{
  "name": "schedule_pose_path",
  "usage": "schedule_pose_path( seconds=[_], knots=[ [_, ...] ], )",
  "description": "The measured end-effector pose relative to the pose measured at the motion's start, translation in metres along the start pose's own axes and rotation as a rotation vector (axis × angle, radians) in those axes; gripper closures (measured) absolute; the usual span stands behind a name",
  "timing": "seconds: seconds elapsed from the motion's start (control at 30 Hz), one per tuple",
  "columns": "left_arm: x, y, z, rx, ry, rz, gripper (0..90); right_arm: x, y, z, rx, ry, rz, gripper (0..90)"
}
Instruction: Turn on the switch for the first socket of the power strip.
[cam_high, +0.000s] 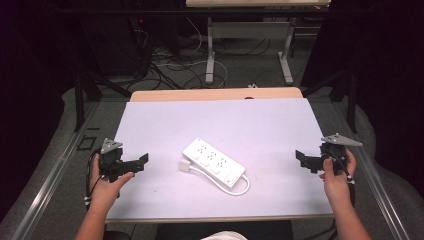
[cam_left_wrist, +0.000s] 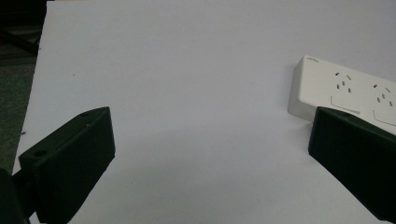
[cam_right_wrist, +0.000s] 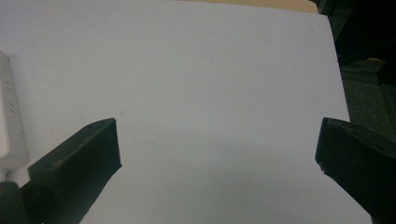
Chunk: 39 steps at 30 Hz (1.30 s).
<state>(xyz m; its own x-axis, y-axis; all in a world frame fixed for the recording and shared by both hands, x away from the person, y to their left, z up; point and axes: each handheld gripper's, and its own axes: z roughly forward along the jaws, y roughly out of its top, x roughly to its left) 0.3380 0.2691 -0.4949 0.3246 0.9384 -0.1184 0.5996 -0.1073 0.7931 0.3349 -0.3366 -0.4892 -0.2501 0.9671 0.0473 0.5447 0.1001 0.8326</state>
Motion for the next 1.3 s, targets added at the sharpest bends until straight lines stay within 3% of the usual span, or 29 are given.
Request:
schedule_pose_path(
  seconds=[0.13,0.53,0.77,0.87,1.3],
  knots=[
    [-0.003,0.0,0.0,0.004,-0.001,0.008,0.4,0.002,0.0,0.0,-0.011,-0.006,0.001,0.0],
    [-0.014,0.0,-0.007,0.0,-0.028,0.028,4.1,0.019,-0.001,0.011,-0.028,0.009,-0.067,0.0],
    [-0.021,0.005,-0.01,0.003,-0.052,0.032,10.6,0.021,-0.003,0.011,-0.01,0.02,-0.065,0.0],
    [-0.025,0.009,-0.011,-0.008,-0.058,0.034,12.7,0.021,-0.004,0.014,-0.033,0.021,-0.074,0.0],
    [-0.042,0.028,-0.011,-0.003,-0.088,0.096,20.8,0.024,-0.007,0.013,-0.028,0.035,-0.064,0.0]
  ],
)
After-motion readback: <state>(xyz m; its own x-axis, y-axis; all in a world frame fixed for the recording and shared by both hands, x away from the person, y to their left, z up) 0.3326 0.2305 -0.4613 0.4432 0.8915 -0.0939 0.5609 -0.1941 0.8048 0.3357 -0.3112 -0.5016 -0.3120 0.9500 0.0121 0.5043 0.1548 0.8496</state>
